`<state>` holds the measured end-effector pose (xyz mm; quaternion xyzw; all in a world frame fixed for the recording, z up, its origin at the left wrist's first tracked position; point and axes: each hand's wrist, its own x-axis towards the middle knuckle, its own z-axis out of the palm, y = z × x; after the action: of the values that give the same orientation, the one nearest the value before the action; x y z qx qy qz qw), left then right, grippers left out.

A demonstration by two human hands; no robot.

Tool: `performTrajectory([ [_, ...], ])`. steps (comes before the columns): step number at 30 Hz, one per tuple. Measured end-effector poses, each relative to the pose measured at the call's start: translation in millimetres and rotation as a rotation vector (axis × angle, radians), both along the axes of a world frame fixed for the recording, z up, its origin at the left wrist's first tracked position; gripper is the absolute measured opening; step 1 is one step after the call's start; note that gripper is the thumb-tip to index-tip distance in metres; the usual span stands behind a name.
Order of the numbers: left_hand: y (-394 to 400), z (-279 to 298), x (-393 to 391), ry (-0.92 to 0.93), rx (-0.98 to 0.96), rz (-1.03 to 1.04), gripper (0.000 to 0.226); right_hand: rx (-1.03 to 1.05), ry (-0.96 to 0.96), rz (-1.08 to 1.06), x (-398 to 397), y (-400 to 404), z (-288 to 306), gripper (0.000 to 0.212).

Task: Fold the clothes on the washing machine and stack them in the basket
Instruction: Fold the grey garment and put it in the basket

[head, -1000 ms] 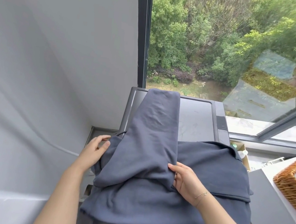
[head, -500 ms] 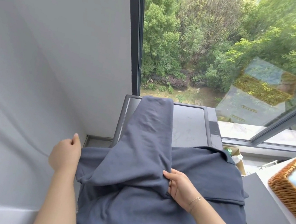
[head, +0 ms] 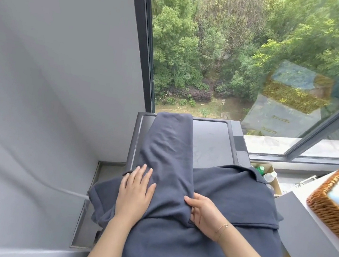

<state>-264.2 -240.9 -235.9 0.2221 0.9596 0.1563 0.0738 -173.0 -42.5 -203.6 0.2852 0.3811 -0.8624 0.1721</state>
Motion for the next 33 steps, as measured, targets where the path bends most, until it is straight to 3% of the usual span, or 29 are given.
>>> performTrajectory([
  [6, 4, 0, -3, -0.036, -0.080, 0.072, 0.077, 0.028, 0.084, 0.013, 8, -1, 13, 0.032],
  [10, 25, 22, -25, -0.190, 0.003, 0.294, 0.064, 0.085, 0.123, 0.020, 13, -6, 11, 0.042],
  [13, 44, 32, -60, -0.352, 0.251, 0.486, 0.076, 0.026, 0.073, -0.076, 15, -5, 8, 0.027],
  [15, 52, 37, -86, -0.582, 0.606, 0.650, 0.086, -0.049, 0.014, -0.134, 15, 0, 7, 0.025],
  [17, 60, 48, -104, -0.893, 0.906, 0.756, 0.063, -0.152, -0.038, -0.192, 18, 8, 5, 0.036],
  [20, 75, 72, -119, -1.110, 0.903, 0.662, 0.034, -0.180, -0.061, -0.213, 20, 14, 2, 0.041],
  [24, 91, 107, -110, -0.991, 1.094, 0.591, 0.013, -0.168, -0.093, -0.209, 20, 13, -3, 0.043],
  [28, 87, 145, -79, -1.100, 1.264, 0.452, 0.028, -0.224, -0.092, -0.248, 17, 20, 6, 0.053],
  [30, 78, 158, -62, -1.201, 1.295, 0.375, 0.012, -0.179, -0.079, -0.253, 12, 26, 16, 0.058],
  [33, 59, 160, -36, -1.371, 1.248, 0.225, 0.045, -0.113, -0.038, -0.240, 1, 34, 34, 0.060],
])
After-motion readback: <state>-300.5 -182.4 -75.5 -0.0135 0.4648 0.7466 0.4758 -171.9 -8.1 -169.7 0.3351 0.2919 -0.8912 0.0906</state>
